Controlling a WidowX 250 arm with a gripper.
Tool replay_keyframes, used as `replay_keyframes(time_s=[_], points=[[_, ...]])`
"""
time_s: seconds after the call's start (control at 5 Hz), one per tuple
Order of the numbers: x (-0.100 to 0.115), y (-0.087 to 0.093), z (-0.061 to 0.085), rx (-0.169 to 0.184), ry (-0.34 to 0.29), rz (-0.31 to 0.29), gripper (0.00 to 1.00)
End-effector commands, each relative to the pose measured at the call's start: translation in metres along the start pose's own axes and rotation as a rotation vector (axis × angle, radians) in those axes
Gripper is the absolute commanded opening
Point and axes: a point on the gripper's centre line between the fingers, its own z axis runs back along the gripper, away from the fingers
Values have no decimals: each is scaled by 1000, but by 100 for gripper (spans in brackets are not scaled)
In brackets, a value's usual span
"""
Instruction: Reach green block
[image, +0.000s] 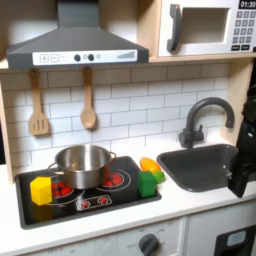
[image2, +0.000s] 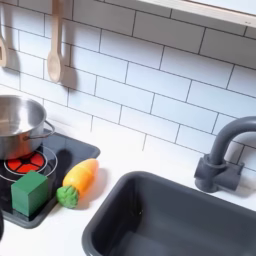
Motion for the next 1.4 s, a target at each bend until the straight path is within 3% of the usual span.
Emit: replay_keyframes(time_s=[0.0, 0.2, 0.6, 1.2], points=[[0, 0, 0, 0, 0, 0, 100], [13, 1, 0, 1, -11, 54, 100], [49, 17, -2, 21, -26, 72, 100], [102, 43, -8, 47, -41, 22, 100]])
